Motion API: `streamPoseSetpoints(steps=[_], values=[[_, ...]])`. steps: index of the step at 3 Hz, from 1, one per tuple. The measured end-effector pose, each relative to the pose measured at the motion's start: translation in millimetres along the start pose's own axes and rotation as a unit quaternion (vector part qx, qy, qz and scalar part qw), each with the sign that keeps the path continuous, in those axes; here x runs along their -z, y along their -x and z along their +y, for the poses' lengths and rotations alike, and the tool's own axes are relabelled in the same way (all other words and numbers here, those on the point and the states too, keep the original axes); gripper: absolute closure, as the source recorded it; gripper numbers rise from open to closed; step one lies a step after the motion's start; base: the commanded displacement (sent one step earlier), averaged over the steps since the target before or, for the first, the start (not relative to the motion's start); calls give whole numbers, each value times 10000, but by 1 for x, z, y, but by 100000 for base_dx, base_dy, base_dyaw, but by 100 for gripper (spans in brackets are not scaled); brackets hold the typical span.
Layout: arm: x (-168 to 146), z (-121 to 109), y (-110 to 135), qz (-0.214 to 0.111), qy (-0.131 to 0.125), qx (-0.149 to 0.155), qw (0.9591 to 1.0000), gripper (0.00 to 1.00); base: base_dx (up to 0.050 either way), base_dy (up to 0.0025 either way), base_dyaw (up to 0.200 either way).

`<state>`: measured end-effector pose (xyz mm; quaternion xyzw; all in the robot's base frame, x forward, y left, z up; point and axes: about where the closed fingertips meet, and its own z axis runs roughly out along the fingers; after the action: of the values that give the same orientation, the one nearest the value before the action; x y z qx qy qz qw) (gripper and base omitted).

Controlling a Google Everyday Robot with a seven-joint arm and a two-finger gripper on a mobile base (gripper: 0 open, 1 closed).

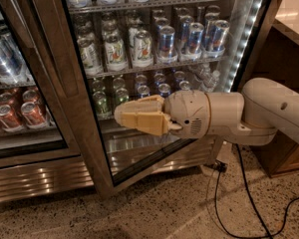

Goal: Open right fridge door

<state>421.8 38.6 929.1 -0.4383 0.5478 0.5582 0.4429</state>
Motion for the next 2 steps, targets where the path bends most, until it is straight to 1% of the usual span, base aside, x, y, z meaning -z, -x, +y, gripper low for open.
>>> streamPoseSetpoints(steps=[1, 2], values=[[0, 0, 0, 0, 1, 0, 10000, 100, 0, 0, 0], [1, 29, -29, -61, 129, 73, 9999, 100, 0, 0, 0]])
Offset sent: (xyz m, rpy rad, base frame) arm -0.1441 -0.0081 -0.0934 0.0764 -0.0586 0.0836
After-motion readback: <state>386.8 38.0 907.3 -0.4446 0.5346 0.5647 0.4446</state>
